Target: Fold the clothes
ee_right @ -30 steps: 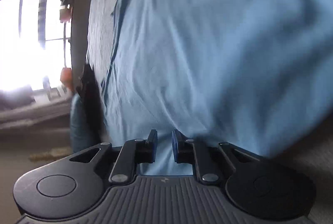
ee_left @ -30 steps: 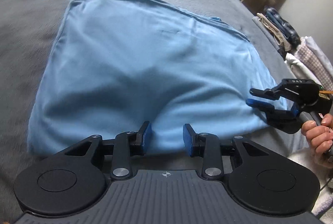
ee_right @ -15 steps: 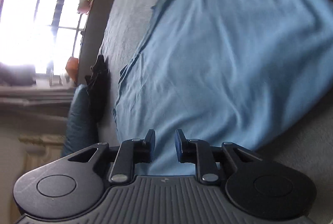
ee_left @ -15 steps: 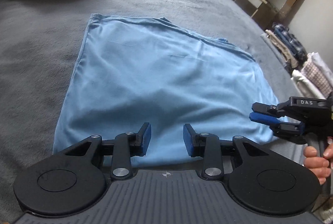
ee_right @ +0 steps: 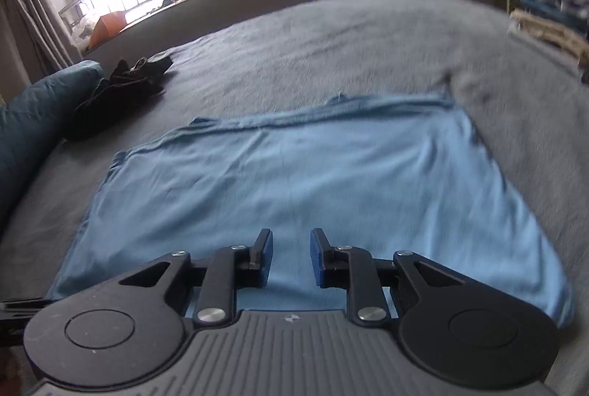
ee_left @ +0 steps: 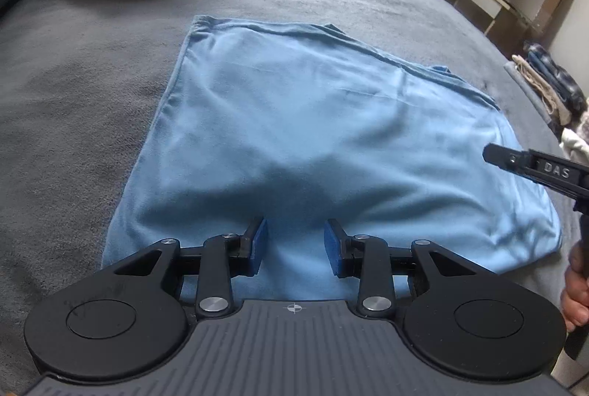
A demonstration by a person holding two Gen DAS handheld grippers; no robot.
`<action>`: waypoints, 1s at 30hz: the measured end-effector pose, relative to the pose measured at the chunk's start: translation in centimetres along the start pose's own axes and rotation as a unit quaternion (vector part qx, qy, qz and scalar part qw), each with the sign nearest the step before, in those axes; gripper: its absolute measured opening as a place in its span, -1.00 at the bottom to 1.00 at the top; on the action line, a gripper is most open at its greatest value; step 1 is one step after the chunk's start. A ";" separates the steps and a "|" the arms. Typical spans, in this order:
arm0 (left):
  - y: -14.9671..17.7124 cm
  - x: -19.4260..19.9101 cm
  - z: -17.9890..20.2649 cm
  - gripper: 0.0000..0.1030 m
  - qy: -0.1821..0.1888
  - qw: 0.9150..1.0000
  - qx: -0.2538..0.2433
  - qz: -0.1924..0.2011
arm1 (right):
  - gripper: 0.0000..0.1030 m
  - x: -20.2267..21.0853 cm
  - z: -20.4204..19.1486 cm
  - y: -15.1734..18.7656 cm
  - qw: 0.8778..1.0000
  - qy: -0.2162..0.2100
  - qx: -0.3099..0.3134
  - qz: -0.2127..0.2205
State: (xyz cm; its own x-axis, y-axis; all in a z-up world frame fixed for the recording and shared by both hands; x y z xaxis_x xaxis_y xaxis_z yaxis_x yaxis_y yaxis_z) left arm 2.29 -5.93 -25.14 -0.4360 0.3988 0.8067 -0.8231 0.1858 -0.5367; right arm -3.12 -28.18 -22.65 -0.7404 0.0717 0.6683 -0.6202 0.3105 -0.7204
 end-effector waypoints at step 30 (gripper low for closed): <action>-0.3 0.2 -1.3 -0.19 0.004 0.999 0.047 0.022 | 1.00 -5.2 2.2 2.5 0.992 0.101 0.043 0.067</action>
State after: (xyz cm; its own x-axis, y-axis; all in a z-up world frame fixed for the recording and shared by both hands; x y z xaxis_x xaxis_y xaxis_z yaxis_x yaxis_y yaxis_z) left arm 2.94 -4.69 -25.15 -0.4698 0.4110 0.7812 -0.8343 0.0824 -0.5451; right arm -1.39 -29.84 -28.36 -0.7563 0.2981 0.5823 -0.5455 0.2040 -0.8129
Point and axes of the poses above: each gripper's, at about its wrist camera, not at the fingertips, and x roughly against the way its jaws point, z to its right, y to its underside, the point moved 6 cm from there along -x, roughly the way its jaws point, and after that the axes turned 2 degrees about -y, right-handed, at the moved point
